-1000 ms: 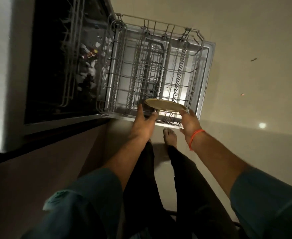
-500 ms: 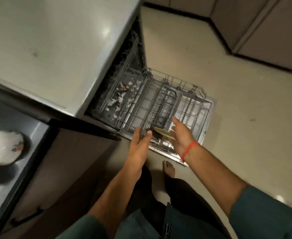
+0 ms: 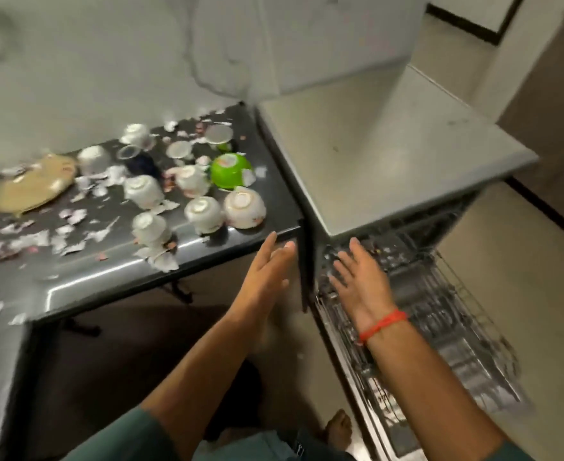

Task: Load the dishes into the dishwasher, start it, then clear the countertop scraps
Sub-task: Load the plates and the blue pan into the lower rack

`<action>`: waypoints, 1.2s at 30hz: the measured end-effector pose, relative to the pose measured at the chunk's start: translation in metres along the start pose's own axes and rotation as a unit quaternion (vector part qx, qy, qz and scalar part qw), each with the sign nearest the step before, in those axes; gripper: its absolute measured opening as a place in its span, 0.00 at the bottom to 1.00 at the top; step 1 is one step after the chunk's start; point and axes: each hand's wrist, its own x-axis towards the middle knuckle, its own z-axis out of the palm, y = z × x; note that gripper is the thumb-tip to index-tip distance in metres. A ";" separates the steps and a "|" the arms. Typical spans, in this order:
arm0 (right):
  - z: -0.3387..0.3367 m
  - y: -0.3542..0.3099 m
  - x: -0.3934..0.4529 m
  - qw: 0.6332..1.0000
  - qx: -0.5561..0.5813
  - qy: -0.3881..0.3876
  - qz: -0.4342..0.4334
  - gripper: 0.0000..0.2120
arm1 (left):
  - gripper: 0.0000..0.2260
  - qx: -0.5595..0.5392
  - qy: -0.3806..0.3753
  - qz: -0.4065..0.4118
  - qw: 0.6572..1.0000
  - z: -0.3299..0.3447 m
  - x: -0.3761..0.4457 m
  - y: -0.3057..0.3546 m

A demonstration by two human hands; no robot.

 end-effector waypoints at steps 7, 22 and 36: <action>0.121 0.024 -0.021 0.987 -0.090 -0.133 -0.017 0.22 | 0.28 -0.060 0.100 0.052 0.992 -0.121 -0.023 0.031; 0.321 0.121 -0.048 0.937 -0.217 -0.272 0.017 0.22 | 0.38 -0.141 0.220 0.124 0.957 -0.334 -0.037 0.052; 0.466 0.165 -0.017 0.886 -0.255 -0.364 0.132 0.26 | 0.32 -0.216 0.350 0.124 0.903 -0.417 -0.029 0.062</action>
